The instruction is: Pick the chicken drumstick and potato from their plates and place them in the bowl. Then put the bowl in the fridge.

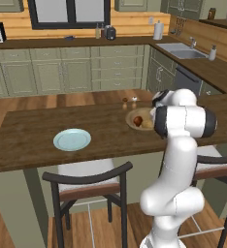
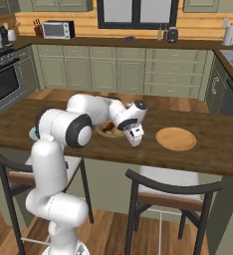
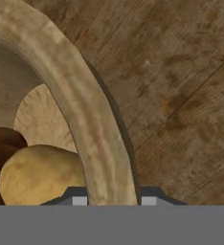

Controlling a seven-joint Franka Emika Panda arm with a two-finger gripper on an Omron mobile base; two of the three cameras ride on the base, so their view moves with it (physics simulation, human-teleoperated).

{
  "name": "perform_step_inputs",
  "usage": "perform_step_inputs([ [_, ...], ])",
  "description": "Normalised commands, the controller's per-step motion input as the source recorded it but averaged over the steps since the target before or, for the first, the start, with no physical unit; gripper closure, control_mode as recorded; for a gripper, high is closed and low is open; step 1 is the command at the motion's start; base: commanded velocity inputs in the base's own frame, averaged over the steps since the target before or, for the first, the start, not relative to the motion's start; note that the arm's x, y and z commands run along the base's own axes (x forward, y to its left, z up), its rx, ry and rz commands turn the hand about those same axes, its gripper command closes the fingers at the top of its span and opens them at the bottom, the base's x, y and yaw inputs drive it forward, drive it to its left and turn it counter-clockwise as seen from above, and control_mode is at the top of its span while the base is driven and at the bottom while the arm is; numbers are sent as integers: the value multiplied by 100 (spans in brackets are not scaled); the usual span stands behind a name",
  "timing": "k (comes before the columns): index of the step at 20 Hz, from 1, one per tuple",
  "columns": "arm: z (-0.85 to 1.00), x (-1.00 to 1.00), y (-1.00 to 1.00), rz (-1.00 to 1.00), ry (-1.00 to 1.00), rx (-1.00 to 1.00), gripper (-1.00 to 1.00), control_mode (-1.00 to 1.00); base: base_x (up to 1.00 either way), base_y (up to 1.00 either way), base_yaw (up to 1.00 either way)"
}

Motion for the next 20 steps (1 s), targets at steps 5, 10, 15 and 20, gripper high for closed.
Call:
perform_step_inputs([
  [5, 24, -27, 21, -7, 0, 35, 100, -100, 0, 0, 0],
  [10, 54, -79, 45, -8, 0, 3, 100, -100, 0, 0, 0],
  [15, 69, -100, 24, -4, 0, 0, 100, -100, 0, 0, 0],
  [20, 60, -100, 19, -5, 0, -3, 100, -100, 0, 0, 0],
])
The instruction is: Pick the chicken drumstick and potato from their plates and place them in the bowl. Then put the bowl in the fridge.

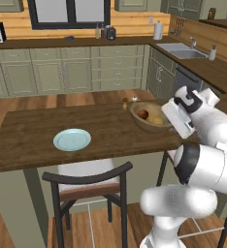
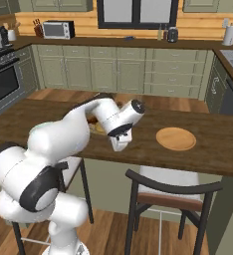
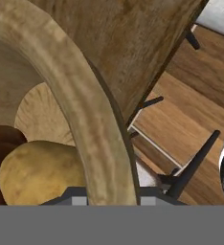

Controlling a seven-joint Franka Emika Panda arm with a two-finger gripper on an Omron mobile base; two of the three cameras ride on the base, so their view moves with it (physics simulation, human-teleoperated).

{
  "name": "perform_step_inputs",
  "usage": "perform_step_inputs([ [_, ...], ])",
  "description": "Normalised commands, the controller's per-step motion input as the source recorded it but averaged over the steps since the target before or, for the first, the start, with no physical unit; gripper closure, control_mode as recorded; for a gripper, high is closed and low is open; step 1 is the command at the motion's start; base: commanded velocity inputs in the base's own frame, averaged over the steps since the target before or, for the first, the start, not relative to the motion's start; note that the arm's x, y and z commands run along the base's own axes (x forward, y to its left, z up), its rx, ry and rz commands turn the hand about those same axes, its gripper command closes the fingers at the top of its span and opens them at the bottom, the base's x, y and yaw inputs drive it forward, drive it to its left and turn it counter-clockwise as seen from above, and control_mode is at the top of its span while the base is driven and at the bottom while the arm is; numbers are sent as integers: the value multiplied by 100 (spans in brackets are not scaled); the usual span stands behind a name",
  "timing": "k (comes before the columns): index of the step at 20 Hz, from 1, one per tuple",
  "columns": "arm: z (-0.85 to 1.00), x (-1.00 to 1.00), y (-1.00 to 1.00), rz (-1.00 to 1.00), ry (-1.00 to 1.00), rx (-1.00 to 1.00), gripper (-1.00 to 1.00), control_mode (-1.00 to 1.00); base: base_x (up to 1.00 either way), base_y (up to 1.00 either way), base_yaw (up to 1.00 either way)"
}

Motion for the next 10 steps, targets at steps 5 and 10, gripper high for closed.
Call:
perform_step_inputs([
  [5, 51, -100, 9, -8, 0, -5, 100, -100, 0, 0, 0],
  [10, 53, -92, 0, -8, 2, -2, 100, -100, 0, 0, 0],
])
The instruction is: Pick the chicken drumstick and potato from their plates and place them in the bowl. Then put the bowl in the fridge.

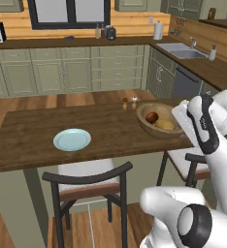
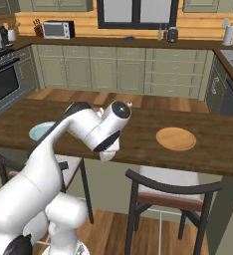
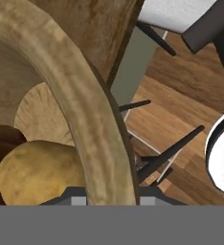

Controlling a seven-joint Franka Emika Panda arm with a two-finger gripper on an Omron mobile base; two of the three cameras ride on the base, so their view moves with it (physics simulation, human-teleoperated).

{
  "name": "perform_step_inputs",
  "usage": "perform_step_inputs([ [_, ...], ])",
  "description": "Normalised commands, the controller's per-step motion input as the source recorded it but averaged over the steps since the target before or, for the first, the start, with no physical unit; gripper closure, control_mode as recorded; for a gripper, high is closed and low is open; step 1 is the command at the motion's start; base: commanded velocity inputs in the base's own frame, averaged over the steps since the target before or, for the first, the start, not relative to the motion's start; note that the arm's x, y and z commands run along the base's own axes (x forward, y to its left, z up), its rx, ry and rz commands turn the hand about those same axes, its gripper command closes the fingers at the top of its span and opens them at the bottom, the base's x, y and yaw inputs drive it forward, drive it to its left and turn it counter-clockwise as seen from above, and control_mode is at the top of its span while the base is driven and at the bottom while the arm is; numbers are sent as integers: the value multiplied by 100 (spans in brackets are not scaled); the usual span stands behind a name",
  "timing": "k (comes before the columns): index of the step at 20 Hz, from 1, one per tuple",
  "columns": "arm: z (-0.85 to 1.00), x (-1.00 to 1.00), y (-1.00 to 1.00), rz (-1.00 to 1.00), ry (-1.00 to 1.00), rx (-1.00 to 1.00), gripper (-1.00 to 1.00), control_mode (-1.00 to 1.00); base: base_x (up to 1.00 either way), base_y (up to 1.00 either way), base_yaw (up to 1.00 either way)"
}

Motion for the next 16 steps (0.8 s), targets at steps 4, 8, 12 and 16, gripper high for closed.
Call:
perform_step_inputs([
  [4, 40, -90, 6, -6, 1, -4, 100, -100, 0, 0, 0],
  [8, 37, -100, 23, 0, 0, -2, 100, -100, 0, 0, 0],
  [12, 0, 0, 0, 0, 0, 0, 100, 100, -92, 47, 3],
  [16, 0, 0, 0, 0, 0, 0, 100, 100, -50, 100, 22],
])
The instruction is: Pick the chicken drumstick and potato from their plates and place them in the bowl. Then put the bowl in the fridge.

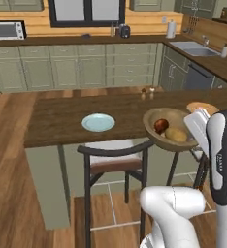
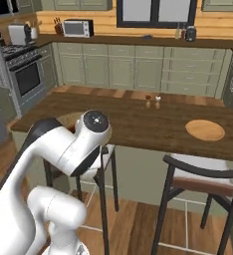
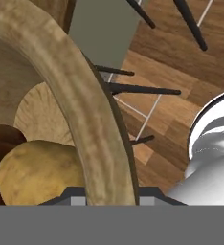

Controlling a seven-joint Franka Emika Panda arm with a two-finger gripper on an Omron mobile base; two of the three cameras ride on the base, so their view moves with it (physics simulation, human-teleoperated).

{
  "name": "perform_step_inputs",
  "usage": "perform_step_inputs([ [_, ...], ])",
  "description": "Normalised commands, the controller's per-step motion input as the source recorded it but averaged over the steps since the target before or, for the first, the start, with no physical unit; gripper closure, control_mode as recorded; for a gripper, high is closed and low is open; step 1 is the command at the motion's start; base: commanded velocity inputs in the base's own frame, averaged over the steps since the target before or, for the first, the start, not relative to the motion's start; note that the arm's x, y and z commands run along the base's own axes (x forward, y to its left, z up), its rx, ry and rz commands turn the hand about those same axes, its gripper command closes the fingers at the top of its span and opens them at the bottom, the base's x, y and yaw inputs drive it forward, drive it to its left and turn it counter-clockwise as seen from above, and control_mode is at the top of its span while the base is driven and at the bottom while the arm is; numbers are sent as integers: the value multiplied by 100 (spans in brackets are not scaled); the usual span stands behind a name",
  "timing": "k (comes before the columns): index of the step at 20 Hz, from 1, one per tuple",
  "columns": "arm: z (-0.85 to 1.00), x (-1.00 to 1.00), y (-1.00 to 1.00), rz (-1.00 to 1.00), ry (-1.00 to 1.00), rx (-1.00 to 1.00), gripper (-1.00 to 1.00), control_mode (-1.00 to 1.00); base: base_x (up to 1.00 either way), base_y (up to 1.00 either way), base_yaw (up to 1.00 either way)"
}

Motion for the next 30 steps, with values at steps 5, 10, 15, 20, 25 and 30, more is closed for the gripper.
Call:
perform_step_inputs([
  [5, 0, 0, 0, 0, 0, 0, 100, 100, -21, 100, 38],
  [10, 0, 0, 0, 0, 0, 0, 100, 100, 0, 100, 39],
  [15, 0, 0, 0, 0, 0, 0, 100, 100, 16, 100, 23],
  [20, 0, 0, 0, 0, 0, 0, 100, 100, 50, 100, -2],
  [25, 0, 0, 0, 0, 0, 0, 100, 100, 75, 90, -22],
  [30, 0, 0, 0, 0, 0, 0, 100, 100, 100, 52, -33],
])
